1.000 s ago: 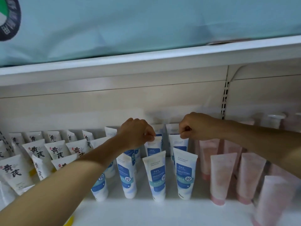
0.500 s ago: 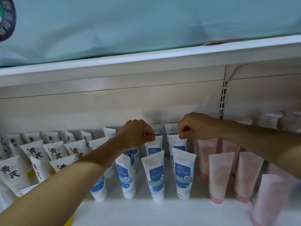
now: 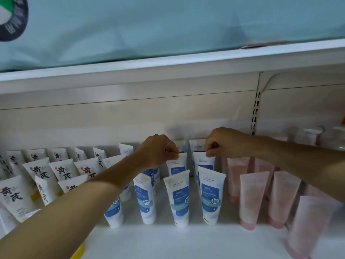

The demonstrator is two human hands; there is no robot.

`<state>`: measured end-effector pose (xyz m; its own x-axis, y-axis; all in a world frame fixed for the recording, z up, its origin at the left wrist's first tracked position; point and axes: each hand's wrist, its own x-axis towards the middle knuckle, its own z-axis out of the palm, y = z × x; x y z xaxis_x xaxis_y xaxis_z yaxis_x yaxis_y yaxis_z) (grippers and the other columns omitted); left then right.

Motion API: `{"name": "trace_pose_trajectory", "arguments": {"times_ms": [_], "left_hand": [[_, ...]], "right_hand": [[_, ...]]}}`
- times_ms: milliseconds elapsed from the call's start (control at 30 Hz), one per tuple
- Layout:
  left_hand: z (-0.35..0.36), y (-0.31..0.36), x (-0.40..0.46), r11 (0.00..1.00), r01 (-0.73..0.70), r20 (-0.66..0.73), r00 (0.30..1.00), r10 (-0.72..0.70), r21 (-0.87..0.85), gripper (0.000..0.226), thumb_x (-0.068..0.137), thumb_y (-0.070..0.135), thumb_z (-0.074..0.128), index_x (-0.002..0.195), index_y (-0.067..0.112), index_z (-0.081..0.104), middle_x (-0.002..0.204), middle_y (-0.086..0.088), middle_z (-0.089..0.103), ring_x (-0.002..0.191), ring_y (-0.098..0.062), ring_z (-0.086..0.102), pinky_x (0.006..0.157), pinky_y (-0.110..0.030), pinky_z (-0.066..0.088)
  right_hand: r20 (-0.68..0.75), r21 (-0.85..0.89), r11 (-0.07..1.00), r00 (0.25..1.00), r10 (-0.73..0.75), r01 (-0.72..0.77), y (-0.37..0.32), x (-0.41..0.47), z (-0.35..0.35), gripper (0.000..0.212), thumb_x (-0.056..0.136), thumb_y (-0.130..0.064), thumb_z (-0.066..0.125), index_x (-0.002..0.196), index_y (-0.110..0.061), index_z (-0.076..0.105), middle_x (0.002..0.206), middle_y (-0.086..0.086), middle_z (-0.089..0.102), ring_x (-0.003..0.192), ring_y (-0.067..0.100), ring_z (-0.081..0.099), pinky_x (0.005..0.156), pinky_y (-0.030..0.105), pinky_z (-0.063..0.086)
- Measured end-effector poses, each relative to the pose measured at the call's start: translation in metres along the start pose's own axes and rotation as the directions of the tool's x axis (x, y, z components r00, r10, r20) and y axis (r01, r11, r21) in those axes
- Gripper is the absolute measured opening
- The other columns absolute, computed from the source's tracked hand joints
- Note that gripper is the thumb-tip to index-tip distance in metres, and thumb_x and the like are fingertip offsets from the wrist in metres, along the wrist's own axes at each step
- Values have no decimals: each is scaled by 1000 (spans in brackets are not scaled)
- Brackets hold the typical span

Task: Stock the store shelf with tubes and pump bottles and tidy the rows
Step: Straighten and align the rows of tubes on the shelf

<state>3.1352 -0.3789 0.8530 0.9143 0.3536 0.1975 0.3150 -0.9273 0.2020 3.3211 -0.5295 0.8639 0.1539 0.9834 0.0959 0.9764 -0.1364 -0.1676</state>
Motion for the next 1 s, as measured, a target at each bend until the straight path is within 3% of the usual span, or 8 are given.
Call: {"name": "trace_pose_trajectory", "arguments": {"times_ms": [167, 333, 567, 667, 800, 1000], "left_hand": [[-1, -1, -1, 1000, -18, -2, 1000, 18, -9, 20, 92, 26, 63, 105, 18, 75, 104, 3, 74, 90, -11, 65, 91, -35, 51], [0, -2, -2, 1000, -28, 0, 1000, 28, -9, 20, 92, 27, 63, 105, 18, 75, 104, 4, 74, 90, -11, 65, 91, -35, 51], [-2, 0, -2, 999, -30, 9, 1000, 30, -16, 21, 92, 27, 62, 106, 17, 75, 104, 2, 73, 90, -11, 65, 86, -30, 52], [-3, 1, -2, 999, -42, 2, 999, 42, -12, 20, 92, 26, 64, 105, 17, 75, 102, 2, 74, 90, -12, 66, 87, -29, 50], [-2, 0, -3, 999, -49, -9, 999, 48, -2, 19, 91, 26, 65, 103, 18, 76, 101, 3, 75, 90, -12, 66, 90, -31, 50], [-1, -1, -2, 999, -40, -6, 999, 40, -1, 18, 91, 27, 65, 103, 19, 76, 100, 3, 75, 88, -12, 66, 89, -33, 51]], "right_hand": [[8, 11, 1000, 1000, 6, -6, -2, 0, -1, 15, 89, -23, 66, 88, -10, 74, 79, 2, 71, 72, 18, 65, 74, 39, 55], [0, 26, 1000, 1000, 13, -13, -6, -2, -1, 15, 89, -20, 66, 88, -8, 74, 79, 3, 71, 72, 19, 65, 68, 31, 50], [-16, 35, 999, 999, 29, -29, -7, -3, 1, 13, 88, -20, 67, 83, -10, 74, 73, 1, 70, 66, 17, 64, 67, 33, 52], [-18, 46, 999, 999, 30, -29, -7, -5, 0, 13, 88, -18, 68, 78, -9, 71, 68, -4, 65, 61, 9, 58, 60, 24, 45], [-21, 76, 997, 1000, 20, -18, -9, -6, 0, 19, 87, -16, 68, 70, -23, 66, 61, -12, 57, 55, 2, 52, 57, 15, 35], [-16, 84, 996, 999, 31, -29, -8, -5, 0, 11, 87, -18, 68, 78, -16, 72, 65, -11, 61, 58, 3, 54, 60, 20, 39]]}}
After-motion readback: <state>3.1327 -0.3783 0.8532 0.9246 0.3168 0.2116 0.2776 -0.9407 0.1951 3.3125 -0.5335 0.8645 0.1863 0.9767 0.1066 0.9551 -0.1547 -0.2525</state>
